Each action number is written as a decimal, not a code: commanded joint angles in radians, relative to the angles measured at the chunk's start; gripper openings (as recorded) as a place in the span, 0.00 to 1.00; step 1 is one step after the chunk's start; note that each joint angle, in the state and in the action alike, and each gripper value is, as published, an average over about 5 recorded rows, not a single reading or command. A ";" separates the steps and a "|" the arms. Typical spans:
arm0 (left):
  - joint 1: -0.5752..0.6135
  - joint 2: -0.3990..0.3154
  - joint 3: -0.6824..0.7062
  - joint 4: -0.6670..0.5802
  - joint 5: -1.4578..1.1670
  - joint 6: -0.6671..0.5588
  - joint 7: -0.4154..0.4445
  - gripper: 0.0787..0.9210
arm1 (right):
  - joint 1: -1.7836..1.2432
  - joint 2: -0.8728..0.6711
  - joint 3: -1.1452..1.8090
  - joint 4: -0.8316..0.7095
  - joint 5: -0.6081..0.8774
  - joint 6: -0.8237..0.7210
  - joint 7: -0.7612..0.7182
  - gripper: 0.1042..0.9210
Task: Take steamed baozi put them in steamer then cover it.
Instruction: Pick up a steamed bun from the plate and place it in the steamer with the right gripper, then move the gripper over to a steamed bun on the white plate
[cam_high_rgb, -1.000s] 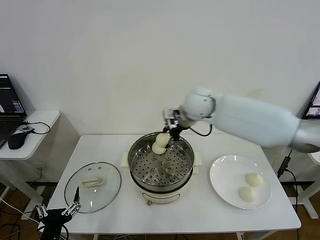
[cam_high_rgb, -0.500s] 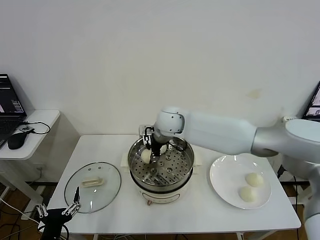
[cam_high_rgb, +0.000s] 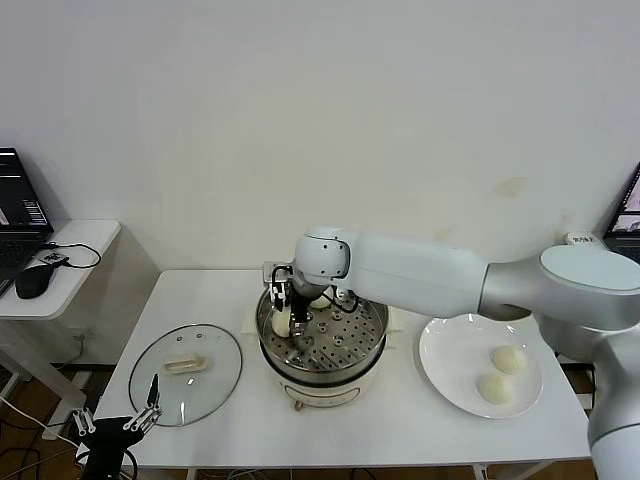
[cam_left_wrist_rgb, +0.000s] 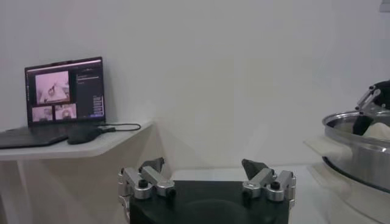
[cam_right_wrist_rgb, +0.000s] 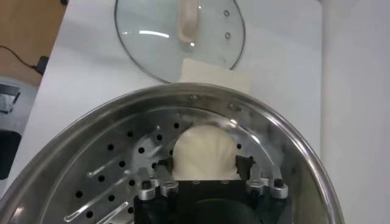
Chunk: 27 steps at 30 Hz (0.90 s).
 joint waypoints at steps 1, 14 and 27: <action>0.000 -0.001 0.002 -0.003 0.000 0.000 0.000 0.88 | 0.058 -0.042 -0.003 0.038 -0.025 0.015 -0.056 0.87; -0.003 0.019 0.018 0.007 0.003 -0.004 0.002 0.88 | 0.295 -0.556 -0.052 0.347 -0.136 0.226 -0.290 0.88; -0.005 0.032 0.053 0.006 0.020 0.000 0.004 0.88 | -0.159 -0.972 0.241 0.367 -0.426 0.446 -0.364 0.88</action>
